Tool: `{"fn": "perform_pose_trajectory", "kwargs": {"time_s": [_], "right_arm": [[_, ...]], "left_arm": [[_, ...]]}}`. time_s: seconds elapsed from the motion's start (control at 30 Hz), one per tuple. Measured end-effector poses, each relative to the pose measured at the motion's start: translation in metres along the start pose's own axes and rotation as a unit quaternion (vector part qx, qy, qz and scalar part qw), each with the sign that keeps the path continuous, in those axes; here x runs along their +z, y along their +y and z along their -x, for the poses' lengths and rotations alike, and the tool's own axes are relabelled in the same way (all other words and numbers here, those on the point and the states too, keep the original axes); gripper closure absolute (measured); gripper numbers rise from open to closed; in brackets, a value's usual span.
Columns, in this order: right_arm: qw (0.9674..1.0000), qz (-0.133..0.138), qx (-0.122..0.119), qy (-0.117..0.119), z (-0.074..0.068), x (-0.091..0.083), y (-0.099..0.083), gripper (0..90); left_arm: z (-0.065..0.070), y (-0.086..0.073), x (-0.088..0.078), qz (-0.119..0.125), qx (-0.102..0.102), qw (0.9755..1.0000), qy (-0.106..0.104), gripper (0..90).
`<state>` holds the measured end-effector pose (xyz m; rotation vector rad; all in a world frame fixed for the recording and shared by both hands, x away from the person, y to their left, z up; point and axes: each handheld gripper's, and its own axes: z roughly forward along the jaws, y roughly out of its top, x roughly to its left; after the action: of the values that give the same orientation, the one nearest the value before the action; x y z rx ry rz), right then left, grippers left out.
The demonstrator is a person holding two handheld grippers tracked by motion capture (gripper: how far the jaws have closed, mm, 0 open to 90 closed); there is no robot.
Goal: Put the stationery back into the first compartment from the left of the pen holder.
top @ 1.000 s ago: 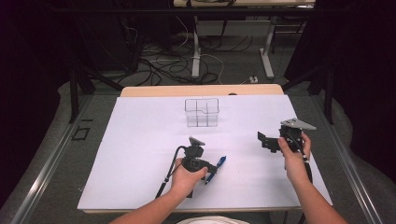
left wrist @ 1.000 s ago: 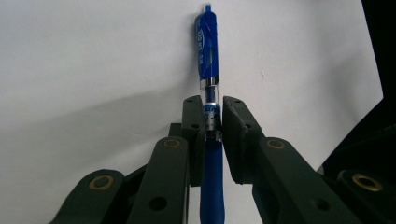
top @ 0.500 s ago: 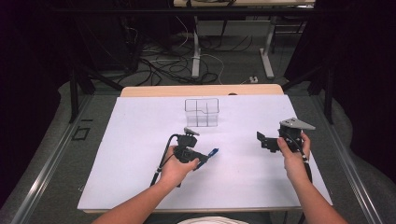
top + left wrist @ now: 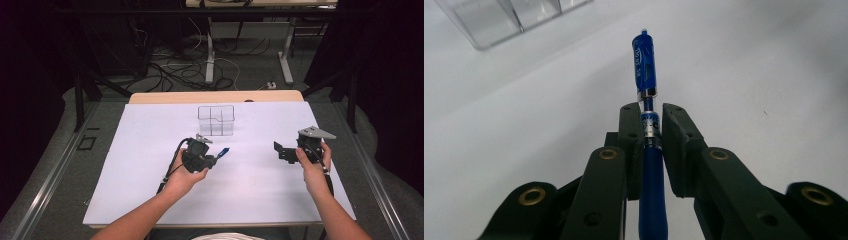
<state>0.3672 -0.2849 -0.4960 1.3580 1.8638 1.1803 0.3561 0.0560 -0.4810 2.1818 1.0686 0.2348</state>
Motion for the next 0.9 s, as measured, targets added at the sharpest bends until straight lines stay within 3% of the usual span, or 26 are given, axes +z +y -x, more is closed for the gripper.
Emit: {"fn": "perform_pose_trajectory", "kwargs": {"time_s": [0.13,0.2,0.33,0.43,0.53,0.57,0.63,0.7,0.83,0.9], "right_arm": [[1.0000,0.002,-0.002,0.000,0.001,0.000,0.000,0.0],[1.0000,0.000,-0.002,-0.003,0.001,0.000,0.000,0.0],[1.0000,0.001,0.000,-0.001,0.001,0.000,0.000,0.0],[1.0000,0.000,-0.001,-0.001,0.001,0.000,0.000,0.0],[1.0000,-0.001,-0.001,0.001,0.000,0.000,0.000,0.0],[1.0000,-0.001,-0.002,0.003,0.000,0.001,0.000,0.0],[1.0000,-0.002,-0.003,0.003,-0.001,0.001,0.000,0.0],[1.0000,-0.002,-0.004,0.003,-0.001,0.001,0.000,0.0],[0.9999,-0.002,-0.009,0.005,-0.002,0.001,0.000,0.0],[0.9999,-0.001,-0.009,0.007,-0.003,0.002,0.000,0.0]], "left_arm": [[0.001,-0.001,-0.004,0.026,0.020,0.9994,0.011,79.5],[0.000,0.000,-0.008,0.033,0.040,0.9986,0.010,79.4],[0.003,0.000,-0.013,0.060,0.063,0.9959,0.027,79.4],[0.005,0.001,-0.019,0.083,0.087,0.9917,0.044,79.5],[0.007,0.000,-0.025,0.095,0.115,0.9864,0.070,79.4],[0.006,0.000,-0.027,0.099,0.138,0.9817,0.086,79.4],[0.008,-0.001,-0.029,0.103,0.152,0.9780,0.098,79.4],[0.011,-0.003,-0.030,0.114,0.172,0.9717,0.116,79.4],[0.014,-0.005,-0.033,0.122,0.204,0.9620,0.135,79.4],[0.015,-0.007,-0.033,0.123,0.208,0.9605,0.138,79.4]]}}
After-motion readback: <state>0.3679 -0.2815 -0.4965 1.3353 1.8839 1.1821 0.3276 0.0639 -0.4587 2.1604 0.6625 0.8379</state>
